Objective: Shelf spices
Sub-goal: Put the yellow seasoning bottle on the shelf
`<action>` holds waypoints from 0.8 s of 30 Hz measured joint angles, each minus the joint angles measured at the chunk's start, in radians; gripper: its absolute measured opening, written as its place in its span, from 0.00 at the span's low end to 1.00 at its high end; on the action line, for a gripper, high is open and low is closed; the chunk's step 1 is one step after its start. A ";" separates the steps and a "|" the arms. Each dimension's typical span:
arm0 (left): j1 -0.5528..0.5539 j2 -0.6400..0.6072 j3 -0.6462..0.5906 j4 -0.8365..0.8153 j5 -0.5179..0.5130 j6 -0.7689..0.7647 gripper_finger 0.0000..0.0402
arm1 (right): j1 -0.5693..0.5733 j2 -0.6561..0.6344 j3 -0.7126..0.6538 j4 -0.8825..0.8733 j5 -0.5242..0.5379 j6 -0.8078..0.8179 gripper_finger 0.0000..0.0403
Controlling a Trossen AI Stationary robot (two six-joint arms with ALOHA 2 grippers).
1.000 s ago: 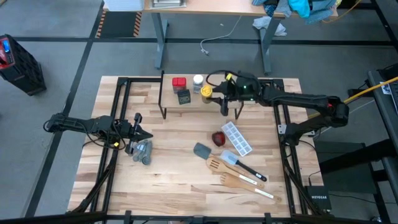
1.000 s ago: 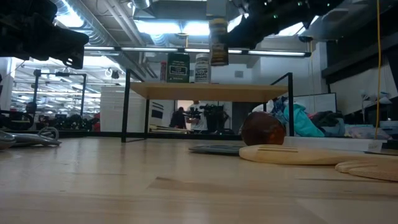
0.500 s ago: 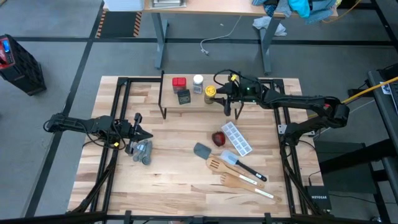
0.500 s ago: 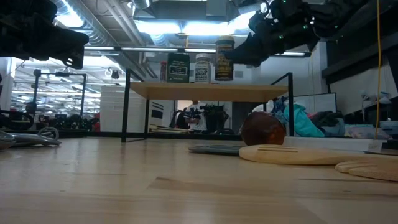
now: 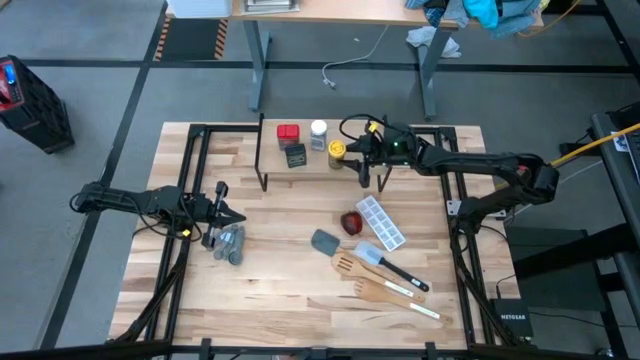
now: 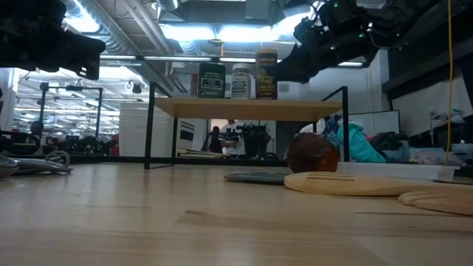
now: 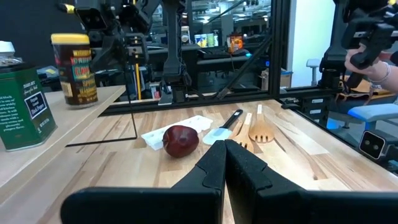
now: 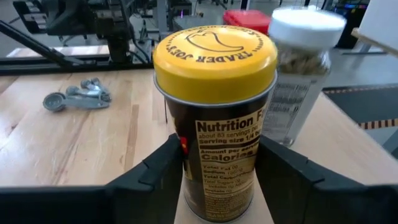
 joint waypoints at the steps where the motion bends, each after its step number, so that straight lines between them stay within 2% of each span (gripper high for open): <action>1: 0.000 0.000 0.000 0.000 0.000 0.000 0.00 | 0.000 0.010 0.000 0.000 0.000 0.000 0.46; 8: 0.000 0.000 0.000 0.000 0.000 0.000 0.00 | 0.000 0.062 0.005 0.038 0.003 0.002 0.47; 24: 0.000 0.000 0.000 0.000 0.000 -0.008 0.00 | 0.000 0.065 0.001 0.079 0.008 0.005 0.47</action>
